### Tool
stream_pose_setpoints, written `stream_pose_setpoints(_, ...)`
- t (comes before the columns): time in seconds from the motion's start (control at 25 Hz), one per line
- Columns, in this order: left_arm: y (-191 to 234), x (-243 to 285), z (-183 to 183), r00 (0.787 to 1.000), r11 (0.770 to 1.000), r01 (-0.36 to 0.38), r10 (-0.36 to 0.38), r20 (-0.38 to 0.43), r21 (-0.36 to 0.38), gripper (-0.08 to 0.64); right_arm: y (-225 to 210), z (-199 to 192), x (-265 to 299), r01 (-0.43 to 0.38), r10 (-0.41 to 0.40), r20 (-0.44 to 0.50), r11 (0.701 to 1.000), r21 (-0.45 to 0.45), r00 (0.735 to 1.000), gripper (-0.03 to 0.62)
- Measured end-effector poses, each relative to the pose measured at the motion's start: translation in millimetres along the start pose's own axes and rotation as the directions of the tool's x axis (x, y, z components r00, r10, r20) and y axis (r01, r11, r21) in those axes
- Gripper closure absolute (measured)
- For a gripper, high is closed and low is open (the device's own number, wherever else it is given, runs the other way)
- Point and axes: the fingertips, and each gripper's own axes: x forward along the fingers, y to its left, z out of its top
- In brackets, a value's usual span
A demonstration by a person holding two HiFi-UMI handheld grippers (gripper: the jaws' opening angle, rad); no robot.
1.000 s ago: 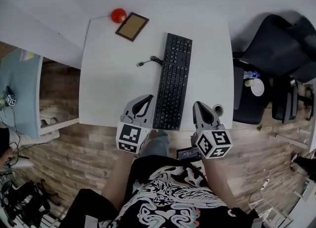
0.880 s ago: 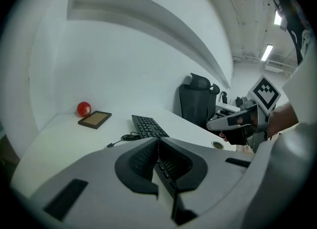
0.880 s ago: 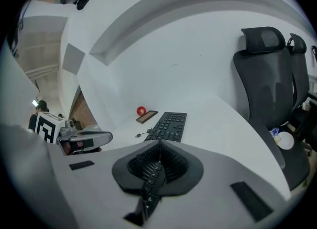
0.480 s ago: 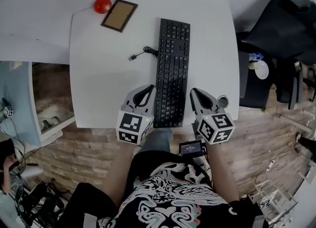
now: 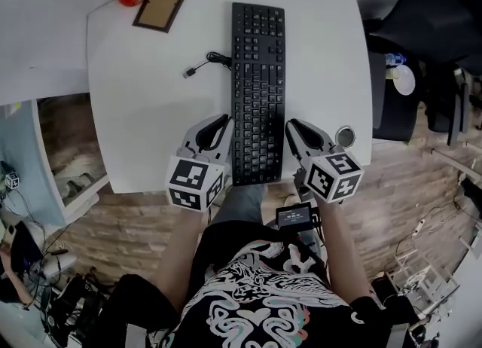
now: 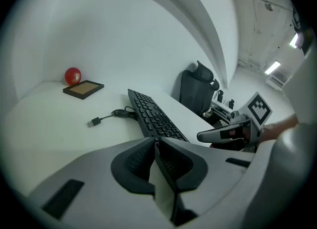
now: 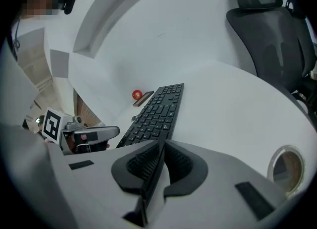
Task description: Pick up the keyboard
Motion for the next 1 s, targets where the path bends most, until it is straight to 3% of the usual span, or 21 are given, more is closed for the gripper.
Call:
stream_pose_setpoints(0.2,-2,3,-1,0.998,0.990,0.063,-0.062,0.010,-0.126,0.531,1,-3,3,-0.031,0.031,0.000,0.997,0.069,1.000,0.560)
stream_pose_setpoints(0.28,-6,7,-3,0.994,0.978,0.108,-0.110,-0.001,-0.178,0.382,2,-2,5,-0.044,0.044,0.000,0.996,0.082,0.999,0.560)
stream_pose_setpoints(0.32,-7,9,-7,0.992,0.973,0.123,-0.128,-0.016,-0.195,0.352,2,-2,7,-0.046,0.046,-0.003,0.996,0.081,0.999,0.560)
stream_pose_setpoints(0.44,-8,14,-21,0.986,0.967,0.139,-0.156,-0.066,-0.213,0.334,2,-5,13,-0.045,0.046,-0.014,0.994,0.099,0.999,0.545)
stream_pose_setpoints(0.52,-9,17,-28,0.981,0.962,0.147,-0.171,-0.090,-0.230,0.333,2,-9,14,-0.059,0.064,-0.024,0.983,0.172,0.998,0.442)
stream_pose_setpoints(0.6,-11,18,-32,0.976,0.952,0.155,-0.188,-0.107,-0.264,0.333,3,-13,15,-0.070,0.081,-0.040,0.971,0.230,0.996,0.433)
stream_pose_setpoints(0.8,-9,26,-37,0.967,0.933,0.162,-0.216,-0.139,-0.320,0.333,7,-18,21,-0.065,0.086,-0.096,0.977,0.205,0.992,0.431)
stream_pose_setpoints(1.0,-19,34,-37,0.954,0.916,0.199,-0.262,-0.146,-0.348,0.333,7,-18,21,-0.083,0.112,-0.113,0.969,0.234,0.987,0.431)
